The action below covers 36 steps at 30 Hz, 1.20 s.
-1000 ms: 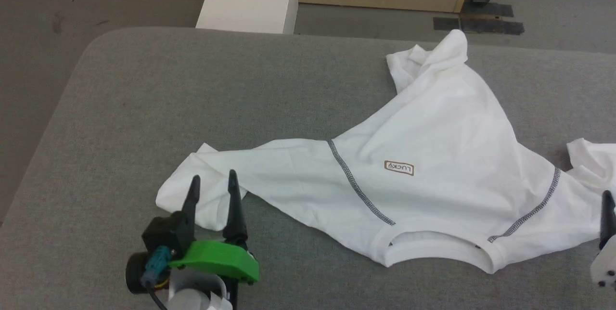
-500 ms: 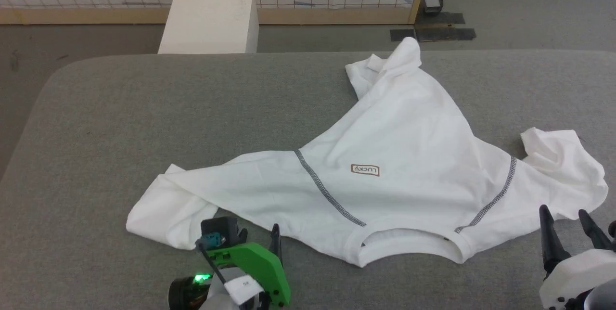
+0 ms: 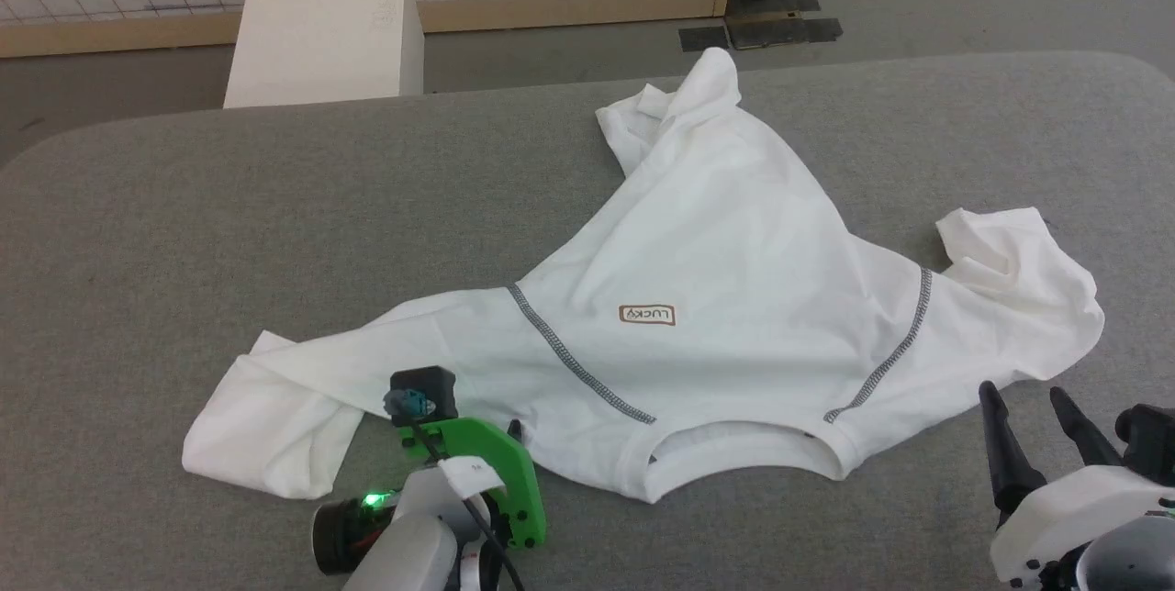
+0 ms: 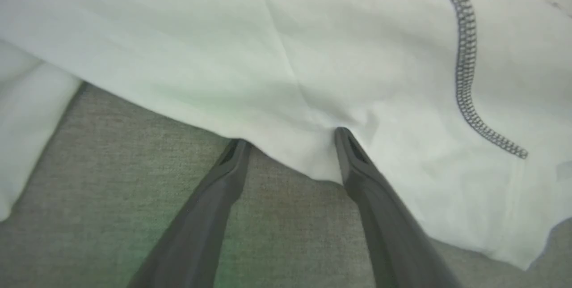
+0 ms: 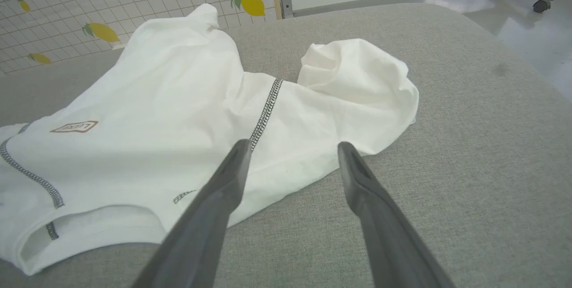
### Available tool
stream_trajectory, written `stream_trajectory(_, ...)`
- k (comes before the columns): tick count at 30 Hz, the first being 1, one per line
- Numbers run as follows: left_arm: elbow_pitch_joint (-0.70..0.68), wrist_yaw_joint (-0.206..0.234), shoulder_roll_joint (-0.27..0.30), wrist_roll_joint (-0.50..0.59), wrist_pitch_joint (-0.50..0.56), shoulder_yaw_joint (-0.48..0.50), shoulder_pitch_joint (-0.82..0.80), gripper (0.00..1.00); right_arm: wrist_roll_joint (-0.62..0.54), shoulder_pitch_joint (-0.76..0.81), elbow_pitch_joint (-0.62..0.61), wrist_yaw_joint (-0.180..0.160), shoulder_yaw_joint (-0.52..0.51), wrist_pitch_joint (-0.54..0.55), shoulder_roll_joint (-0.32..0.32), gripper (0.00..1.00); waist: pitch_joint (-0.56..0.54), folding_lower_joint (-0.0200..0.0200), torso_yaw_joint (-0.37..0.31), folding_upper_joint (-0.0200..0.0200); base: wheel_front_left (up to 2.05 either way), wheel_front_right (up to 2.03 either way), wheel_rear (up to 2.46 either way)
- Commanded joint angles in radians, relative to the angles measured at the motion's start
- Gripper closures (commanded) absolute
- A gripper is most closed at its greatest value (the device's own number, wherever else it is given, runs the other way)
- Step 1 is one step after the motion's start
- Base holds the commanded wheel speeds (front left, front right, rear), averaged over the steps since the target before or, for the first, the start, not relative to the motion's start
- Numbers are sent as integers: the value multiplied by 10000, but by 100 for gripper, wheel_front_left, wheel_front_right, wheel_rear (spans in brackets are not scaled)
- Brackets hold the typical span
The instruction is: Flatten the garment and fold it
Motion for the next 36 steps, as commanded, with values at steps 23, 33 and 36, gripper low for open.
stream_trajectory(23, -2326, 410, 1016, -607, -1321, 1318, 1660, 100, 434, -89, 886, -17, -542, 1274, 16, 0, -20, 0, 758, -1, 0, 0, 0)
stream_trajectory(33, -2508, 363, 918, -562, -1344, 1076, 1525, 100, 388, -1556, 2669, -17, -476, 2306, 16, 0, 308, 0, 946, -1, 0, 0, 0)
stream_trajectory(36, -2506, 310, 886, -546, -1357, 984, 1434, 100, 176, -1884, 3166, -17, -424, 2752, 16, 0, 427, 0, 1049, -1, 0, 0, 0)
